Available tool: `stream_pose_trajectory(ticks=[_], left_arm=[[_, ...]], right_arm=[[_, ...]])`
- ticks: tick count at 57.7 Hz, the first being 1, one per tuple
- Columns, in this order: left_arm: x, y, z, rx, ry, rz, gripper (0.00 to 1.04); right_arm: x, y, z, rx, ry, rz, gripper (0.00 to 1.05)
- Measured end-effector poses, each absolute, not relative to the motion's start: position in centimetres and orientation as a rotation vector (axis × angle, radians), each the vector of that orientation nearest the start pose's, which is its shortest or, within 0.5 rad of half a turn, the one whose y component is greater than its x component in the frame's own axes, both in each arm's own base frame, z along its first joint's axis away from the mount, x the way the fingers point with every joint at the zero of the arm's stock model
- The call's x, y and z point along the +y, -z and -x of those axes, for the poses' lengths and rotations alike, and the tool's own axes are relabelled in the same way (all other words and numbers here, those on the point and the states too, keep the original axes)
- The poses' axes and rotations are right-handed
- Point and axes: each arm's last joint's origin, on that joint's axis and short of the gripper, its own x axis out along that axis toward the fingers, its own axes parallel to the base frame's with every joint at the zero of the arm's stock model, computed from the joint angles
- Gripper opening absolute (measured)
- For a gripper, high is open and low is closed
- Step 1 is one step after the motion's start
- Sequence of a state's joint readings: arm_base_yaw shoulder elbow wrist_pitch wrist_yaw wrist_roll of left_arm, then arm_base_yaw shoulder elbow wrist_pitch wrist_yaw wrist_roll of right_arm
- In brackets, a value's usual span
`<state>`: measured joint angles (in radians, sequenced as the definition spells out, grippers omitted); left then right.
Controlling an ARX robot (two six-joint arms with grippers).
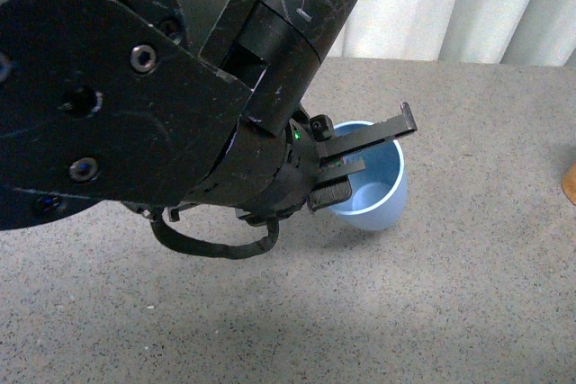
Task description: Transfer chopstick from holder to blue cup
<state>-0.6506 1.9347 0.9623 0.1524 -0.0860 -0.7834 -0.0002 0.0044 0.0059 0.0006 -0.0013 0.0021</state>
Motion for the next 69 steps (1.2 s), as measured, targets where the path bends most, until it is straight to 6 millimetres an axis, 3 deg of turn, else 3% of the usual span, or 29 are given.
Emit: stream_pose_trajectory(ticks=[25,69], left_arm=[[-23.7,-10.8,-31.4,0.929,0.16,0.448,0.04],[-23.2,-9.8,-32.5,0.93,0.09,0.424,0.04]], right_arm=[[0.0,-16.5,-9.8,-0.002,-0.001,-0.002,0.95],[0.0,-16.5,-9.8,-0.002,-0.001,-0.002,0.95]])
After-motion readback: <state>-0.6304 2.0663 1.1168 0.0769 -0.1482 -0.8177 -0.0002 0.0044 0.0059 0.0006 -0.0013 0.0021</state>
